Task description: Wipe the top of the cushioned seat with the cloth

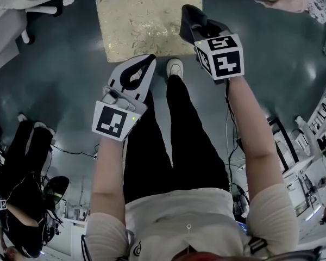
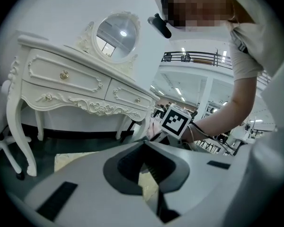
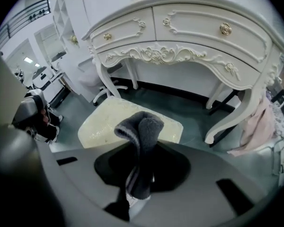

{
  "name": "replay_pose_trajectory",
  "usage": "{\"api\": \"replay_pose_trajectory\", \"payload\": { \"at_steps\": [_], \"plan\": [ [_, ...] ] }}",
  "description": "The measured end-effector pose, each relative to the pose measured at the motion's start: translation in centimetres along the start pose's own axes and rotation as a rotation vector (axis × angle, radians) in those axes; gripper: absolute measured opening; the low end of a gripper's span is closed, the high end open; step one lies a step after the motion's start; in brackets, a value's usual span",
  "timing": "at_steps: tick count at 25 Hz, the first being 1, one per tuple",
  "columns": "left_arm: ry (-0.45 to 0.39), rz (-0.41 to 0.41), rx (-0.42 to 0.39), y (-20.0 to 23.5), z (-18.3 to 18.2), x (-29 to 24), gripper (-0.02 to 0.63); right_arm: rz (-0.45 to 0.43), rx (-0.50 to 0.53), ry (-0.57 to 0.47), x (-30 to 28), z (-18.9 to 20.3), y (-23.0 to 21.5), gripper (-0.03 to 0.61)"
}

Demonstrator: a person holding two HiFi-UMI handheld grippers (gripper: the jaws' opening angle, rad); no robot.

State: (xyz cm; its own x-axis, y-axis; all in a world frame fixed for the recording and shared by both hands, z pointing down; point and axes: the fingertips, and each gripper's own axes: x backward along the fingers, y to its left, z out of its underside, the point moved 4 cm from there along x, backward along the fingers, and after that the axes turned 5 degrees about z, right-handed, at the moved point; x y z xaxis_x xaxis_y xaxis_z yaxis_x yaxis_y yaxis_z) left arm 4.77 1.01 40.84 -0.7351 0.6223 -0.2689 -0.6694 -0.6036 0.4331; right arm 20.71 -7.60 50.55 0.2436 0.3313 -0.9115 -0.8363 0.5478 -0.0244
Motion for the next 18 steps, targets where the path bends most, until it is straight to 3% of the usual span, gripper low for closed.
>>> {"api": "replay_pose_trajectory", "payload": {
  "at_steps": [9, 18],
  "plan": [
    [0.000, -0.037, -0.024, 4.2, -0.7, 9.4, 0.012, -0.110, 0.005, -0.029, -1.2, -3.0, 12.4, 0.077],
    [0.018, -0.098, -0.006, 8.6, 1.3, 16.8, 0.012, -0.227, 0.034, 0.011, -4.9, -2.8, 23.8, 0.077]
  ]
}}
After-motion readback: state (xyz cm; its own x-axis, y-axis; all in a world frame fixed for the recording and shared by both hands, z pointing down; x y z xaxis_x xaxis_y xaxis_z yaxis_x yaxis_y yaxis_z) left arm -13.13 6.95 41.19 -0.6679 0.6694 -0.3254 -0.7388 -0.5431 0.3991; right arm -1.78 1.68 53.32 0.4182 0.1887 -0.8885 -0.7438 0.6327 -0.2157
